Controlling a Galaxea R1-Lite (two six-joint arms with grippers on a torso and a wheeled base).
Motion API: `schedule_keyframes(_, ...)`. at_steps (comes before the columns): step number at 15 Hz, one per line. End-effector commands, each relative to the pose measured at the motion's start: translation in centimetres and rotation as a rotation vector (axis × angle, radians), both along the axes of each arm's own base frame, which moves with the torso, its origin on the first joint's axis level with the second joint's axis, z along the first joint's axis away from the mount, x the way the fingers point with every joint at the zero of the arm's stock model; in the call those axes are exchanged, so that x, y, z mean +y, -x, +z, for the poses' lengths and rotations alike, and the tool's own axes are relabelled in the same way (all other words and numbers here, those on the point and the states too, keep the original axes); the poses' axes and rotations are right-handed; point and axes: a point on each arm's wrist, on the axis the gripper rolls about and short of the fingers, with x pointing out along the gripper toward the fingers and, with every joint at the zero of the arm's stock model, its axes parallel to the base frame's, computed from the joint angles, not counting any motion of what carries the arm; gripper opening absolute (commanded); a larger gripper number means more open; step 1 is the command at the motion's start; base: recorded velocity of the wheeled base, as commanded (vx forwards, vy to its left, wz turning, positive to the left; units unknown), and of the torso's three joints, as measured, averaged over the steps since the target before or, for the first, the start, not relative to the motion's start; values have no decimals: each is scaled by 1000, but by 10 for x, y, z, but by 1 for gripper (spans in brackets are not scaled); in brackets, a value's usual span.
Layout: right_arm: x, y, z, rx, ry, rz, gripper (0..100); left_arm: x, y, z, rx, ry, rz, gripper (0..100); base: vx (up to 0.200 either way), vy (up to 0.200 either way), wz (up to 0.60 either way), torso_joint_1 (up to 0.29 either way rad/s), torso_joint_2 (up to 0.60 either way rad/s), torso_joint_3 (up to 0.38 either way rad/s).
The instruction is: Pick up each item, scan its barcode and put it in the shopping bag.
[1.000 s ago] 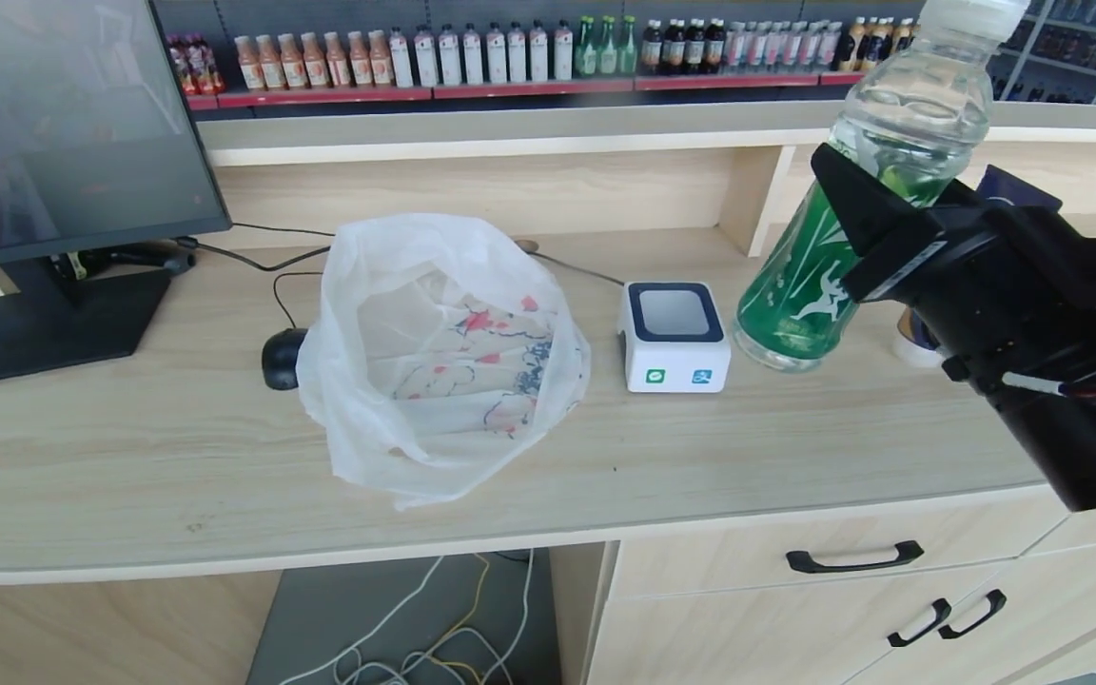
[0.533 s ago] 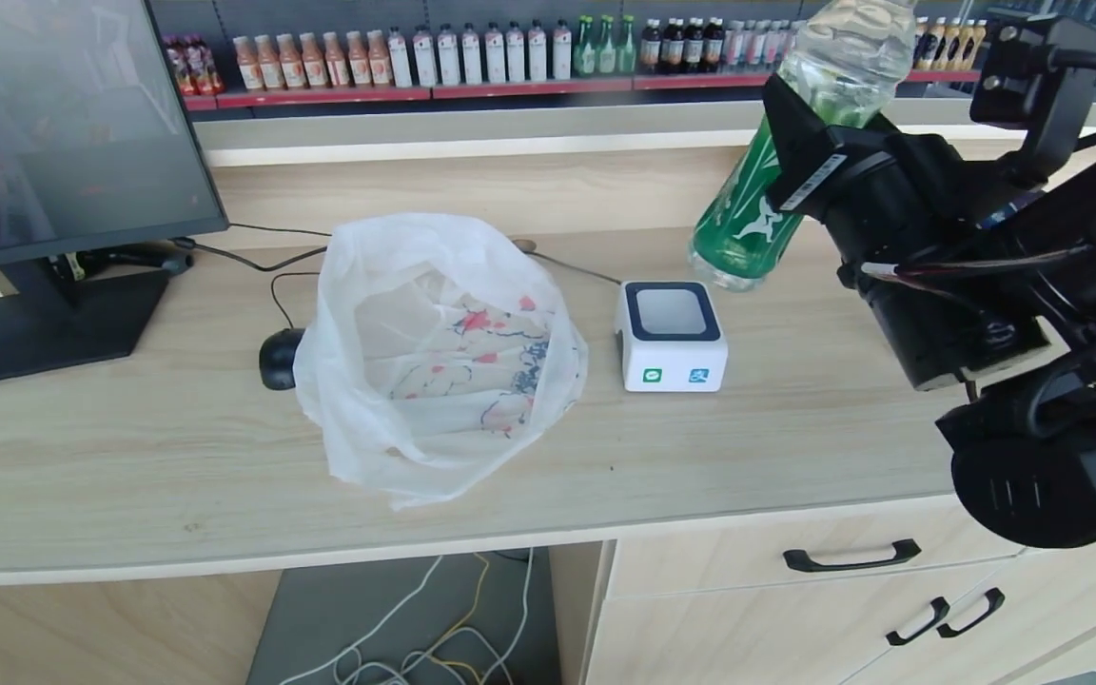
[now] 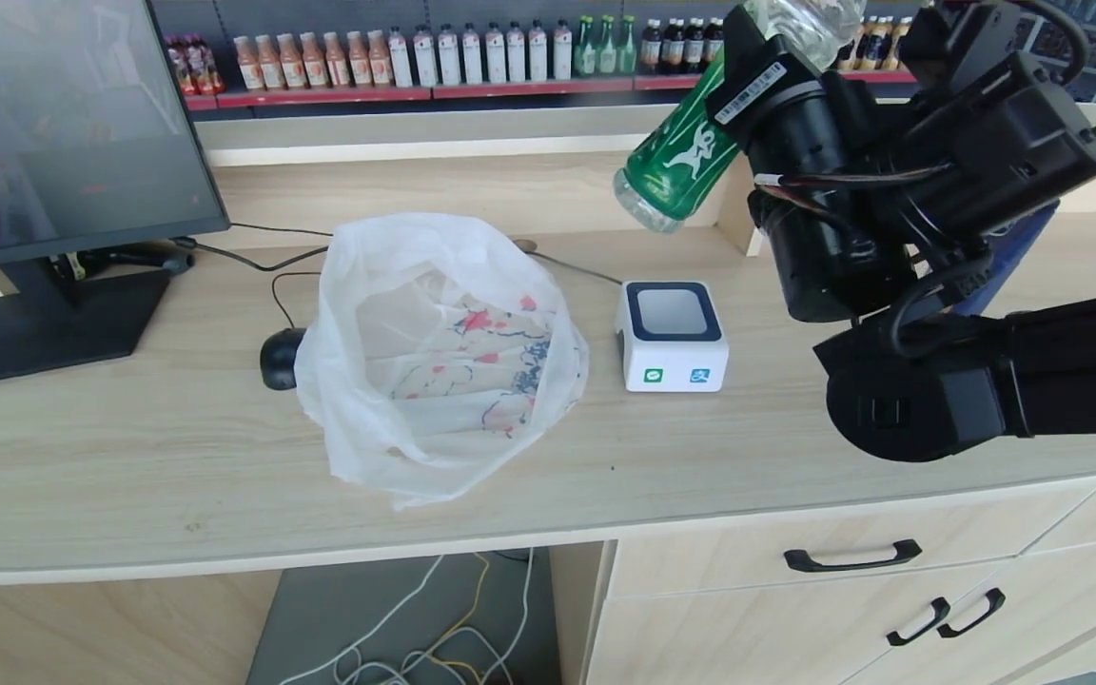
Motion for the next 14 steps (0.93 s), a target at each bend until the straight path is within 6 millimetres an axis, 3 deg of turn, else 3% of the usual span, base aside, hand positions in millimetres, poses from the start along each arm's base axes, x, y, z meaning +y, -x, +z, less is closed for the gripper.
schedule_keyframes(1, 6, -5, -3, 10, -11, 12, 0, 0, 0, 0, 0, 0, 0, 100, 0, 0, 0, 0, 0, 0)
schedule_keyframes(10, 9, -20, -23, 233, -176, 129, 0, 0, 0, 0, 0, 0, 0, 100, 0, 0, 0, 0, 0, 0)
schedule_keyframes(14, 1, -29, -30, 296, -281, 151, 0, 0, 0, 0, 0, 0, 0, 100, 0, 0, 0, 0, 0, 0)
